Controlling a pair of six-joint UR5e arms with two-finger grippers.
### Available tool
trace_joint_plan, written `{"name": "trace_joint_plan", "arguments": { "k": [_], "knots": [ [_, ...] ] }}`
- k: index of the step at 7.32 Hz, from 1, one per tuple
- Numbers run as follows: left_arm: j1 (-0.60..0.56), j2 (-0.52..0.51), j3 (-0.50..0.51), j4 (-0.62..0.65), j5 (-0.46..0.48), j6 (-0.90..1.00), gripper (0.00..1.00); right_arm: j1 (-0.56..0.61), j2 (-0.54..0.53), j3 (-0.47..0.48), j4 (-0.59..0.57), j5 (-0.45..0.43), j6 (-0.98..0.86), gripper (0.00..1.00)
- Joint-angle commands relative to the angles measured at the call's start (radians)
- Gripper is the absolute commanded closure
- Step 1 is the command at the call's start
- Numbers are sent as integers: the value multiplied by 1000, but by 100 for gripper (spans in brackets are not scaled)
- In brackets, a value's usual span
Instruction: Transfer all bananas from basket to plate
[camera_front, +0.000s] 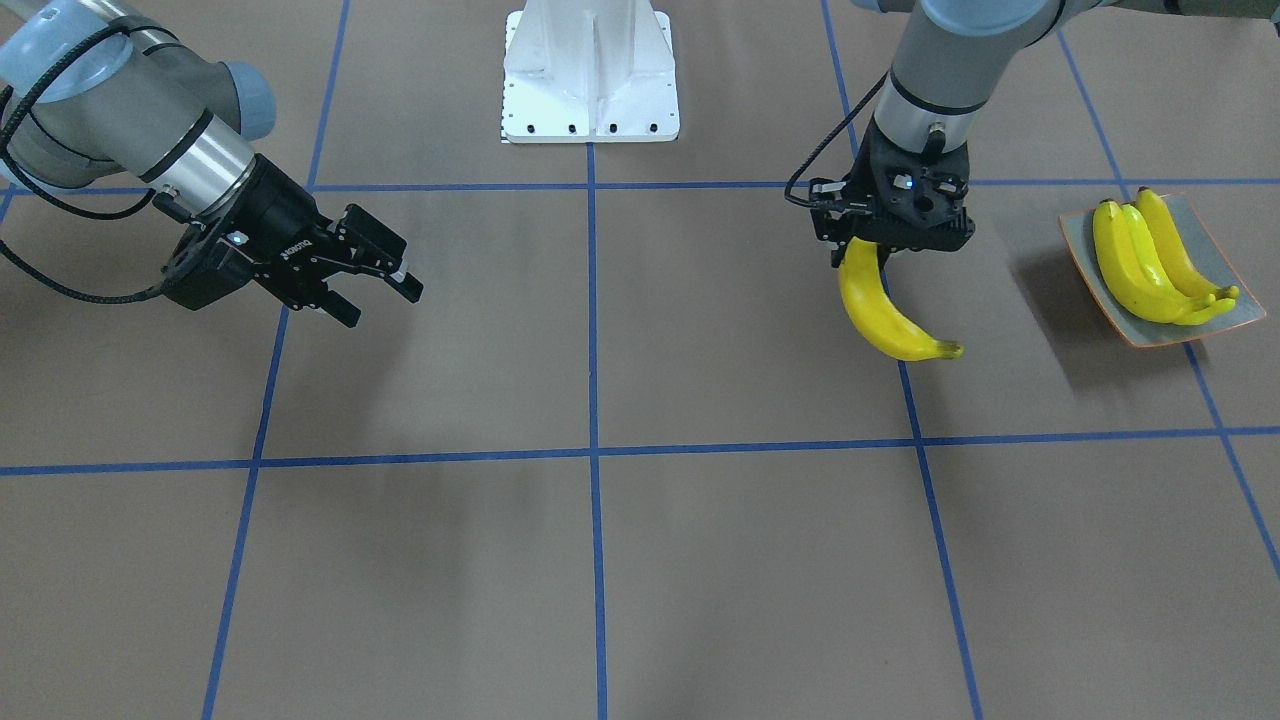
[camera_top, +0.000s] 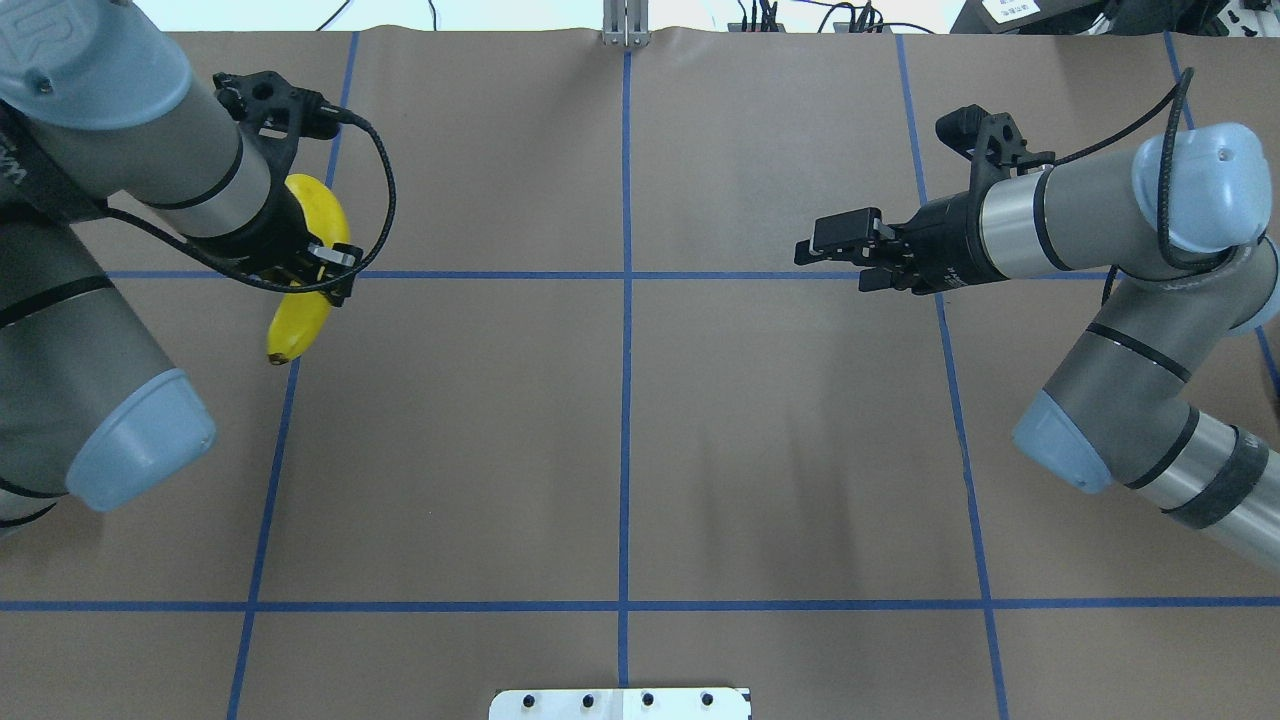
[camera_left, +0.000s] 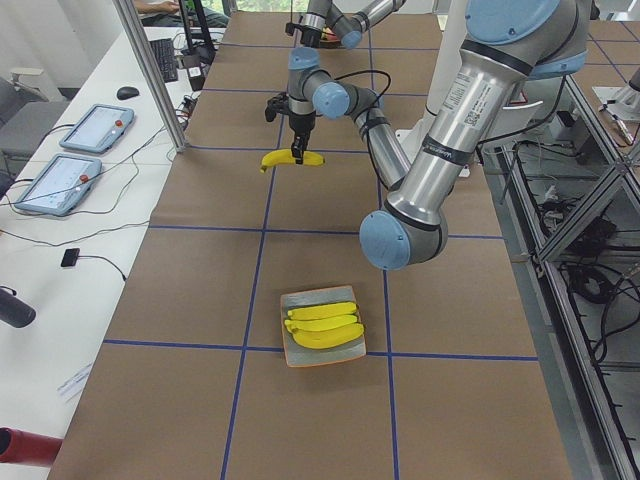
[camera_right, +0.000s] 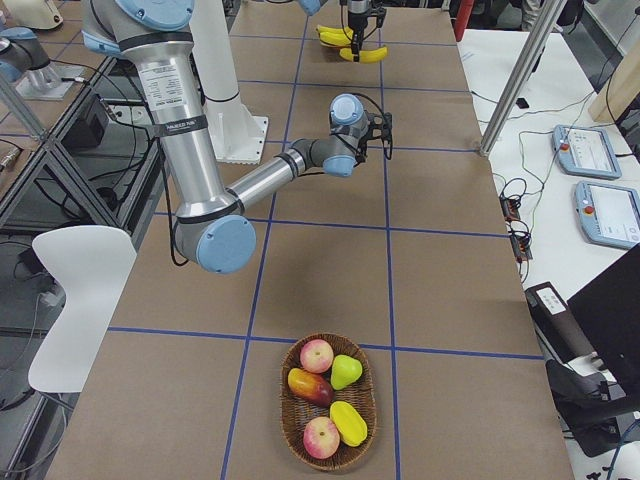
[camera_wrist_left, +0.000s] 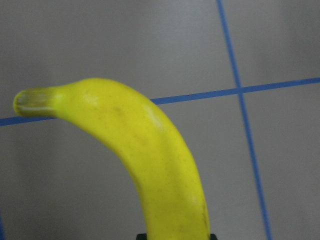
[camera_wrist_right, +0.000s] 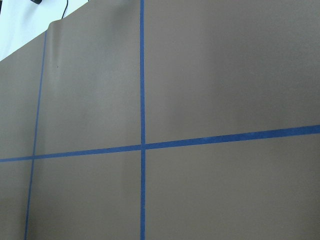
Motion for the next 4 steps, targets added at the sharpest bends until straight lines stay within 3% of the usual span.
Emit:
{"name": "trace_joint_plan", "arguments": {
  "k": [1,4],
  "knots": [
    [50,147,-39,82,203,44,100,1,-14,-3,1,-8,0,0],
    [52,307,-31,151,296,44,100,-1,-20,-6,1,-18,0,0]
  ]
}}
